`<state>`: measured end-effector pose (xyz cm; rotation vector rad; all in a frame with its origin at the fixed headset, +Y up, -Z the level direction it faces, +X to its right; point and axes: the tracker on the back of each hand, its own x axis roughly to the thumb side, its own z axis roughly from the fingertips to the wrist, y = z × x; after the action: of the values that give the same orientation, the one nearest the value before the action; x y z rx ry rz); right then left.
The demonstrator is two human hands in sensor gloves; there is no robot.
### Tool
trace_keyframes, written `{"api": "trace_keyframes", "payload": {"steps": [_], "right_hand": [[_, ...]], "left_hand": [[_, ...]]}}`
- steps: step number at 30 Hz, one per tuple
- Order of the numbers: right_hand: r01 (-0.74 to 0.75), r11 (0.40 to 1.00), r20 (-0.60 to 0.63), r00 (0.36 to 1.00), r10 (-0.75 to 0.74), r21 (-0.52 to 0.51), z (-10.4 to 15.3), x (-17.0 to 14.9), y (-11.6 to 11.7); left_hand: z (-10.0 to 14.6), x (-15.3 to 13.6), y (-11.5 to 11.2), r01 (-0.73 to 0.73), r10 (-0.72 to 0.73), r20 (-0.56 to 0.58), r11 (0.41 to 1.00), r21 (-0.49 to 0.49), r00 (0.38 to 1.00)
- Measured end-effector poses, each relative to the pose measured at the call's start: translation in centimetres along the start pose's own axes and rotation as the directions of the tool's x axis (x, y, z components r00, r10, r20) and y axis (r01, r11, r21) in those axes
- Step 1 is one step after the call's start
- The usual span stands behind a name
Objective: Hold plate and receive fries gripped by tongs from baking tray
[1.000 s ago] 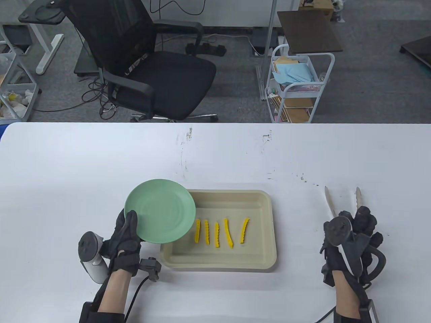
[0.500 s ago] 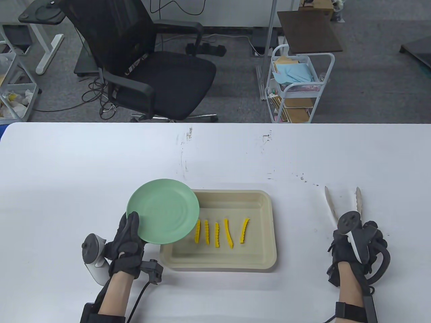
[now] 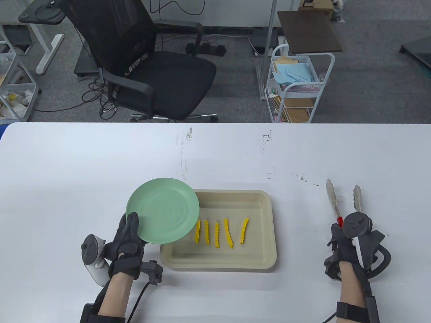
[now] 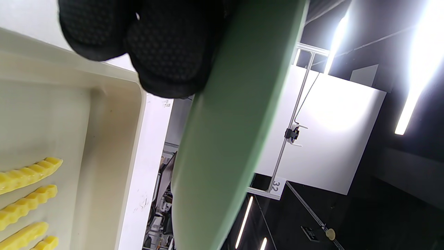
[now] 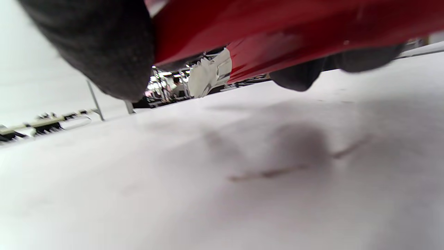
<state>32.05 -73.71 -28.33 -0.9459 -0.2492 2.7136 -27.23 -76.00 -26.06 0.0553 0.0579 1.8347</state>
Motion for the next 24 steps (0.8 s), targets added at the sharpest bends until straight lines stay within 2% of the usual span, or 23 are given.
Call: {"api": "trace_keyframes", "payload": {"steps": [4,8,12,16,19,22,24], "right_hand": [[0.139,0.987,0.116,0.982,-0.148,0.081,1.3,1.4,-1.4],[0.178,0.977,0.225,0.953,-0.201,0.12,3.2,3.3,-2.6],[0.101,0.989,0.414,0.9,-0.138,0.109,5.6,6.6,-3.9],[-0.037,0.983,0.576,0.814,-0.074,0.178,7.6,9.0,-4.5],[-0.105,0.988,0.665,0.747,0.002,0.114,9.5,10.4,-5.0],[-0.225,0.974,0.698,0.703,0.139,0.033,11.0,11.4,-5.4],[-0.244,0.97,0.726,0.665,0.174,-0.009,11.6,11.8,-5.6]], "left_hand": [[0.0,0.0,0.0,-0.002,0.002,0.001,1.0,-0.006,1.0],[0.1,0.1,-0.1,-0.01,0.01,0.004,1.0,-0.007,1.0],[0.2,0.4,0.0,-0.016,0.016,0.015,1.0,-0.009,1.0],[0.2,0.4,0.1,-0.014,0.014,0.017,1.0,0.003,1.0],[0.2,0.4,0.1,-0.016,0.016,0.018,1.0,0.004,1.0],[0.3,0.5,0.1,-0.009,0.009,0.032,1.0,0.009,0.999],[0.3,0.5,0.2,-0.009,0.008,0.034,1.0,0.015,0.999]]}}
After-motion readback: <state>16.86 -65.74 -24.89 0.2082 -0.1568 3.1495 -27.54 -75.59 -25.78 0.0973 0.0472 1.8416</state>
